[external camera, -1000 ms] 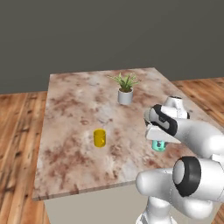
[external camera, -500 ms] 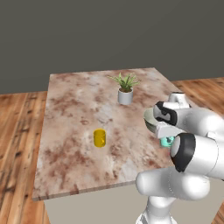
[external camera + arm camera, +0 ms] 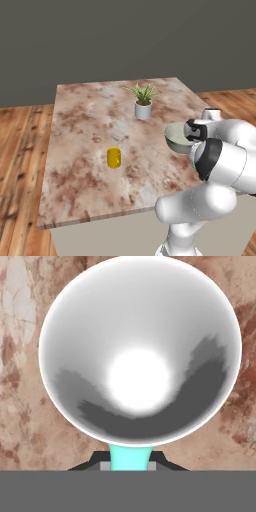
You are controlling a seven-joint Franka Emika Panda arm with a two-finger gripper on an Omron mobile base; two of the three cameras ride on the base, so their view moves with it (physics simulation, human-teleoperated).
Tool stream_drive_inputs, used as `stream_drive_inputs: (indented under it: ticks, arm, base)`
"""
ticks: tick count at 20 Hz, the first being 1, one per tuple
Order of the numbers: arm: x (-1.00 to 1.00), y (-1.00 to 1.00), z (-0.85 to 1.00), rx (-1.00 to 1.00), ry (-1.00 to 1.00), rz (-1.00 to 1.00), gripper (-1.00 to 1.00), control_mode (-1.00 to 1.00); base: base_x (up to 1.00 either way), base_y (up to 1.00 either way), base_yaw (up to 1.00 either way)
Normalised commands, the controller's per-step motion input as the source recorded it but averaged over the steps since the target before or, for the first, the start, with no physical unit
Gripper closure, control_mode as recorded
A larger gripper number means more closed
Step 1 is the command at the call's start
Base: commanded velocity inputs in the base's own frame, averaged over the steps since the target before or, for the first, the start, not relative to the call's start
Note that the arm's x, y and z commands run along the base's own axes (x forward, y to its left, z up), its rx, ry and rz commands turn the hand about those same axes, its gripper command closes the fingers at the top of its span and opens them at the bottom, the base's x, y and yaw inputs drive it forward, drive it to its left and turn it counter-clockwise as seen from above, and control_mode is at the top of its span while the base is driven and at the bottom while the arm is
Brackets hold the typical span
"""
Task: Clear the mugs and bowl far away from the sink.
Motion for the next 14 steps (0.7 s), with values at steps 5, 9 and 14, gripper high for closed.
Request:
stream_drive_inputs:
  ticks: [5, 9, 14]
  arm:
    - [0.0, -0.43, -0.21, 0.01, -0.01, 0.06, 1.0, -1.0]
    - [0.01, -0.39, -0.26, 0.03, -0.01, 0.07, 1.0, -1.0]
    - [0.05, -0.27, -0.37, 0.03, 0.0, 0.06, 1.0, -1.0]
  base:
    - [0.0, 0.0, 0.0]
    - [0.0, 0.0, 0.0]
    - [0.0, 0.0, 0.0]
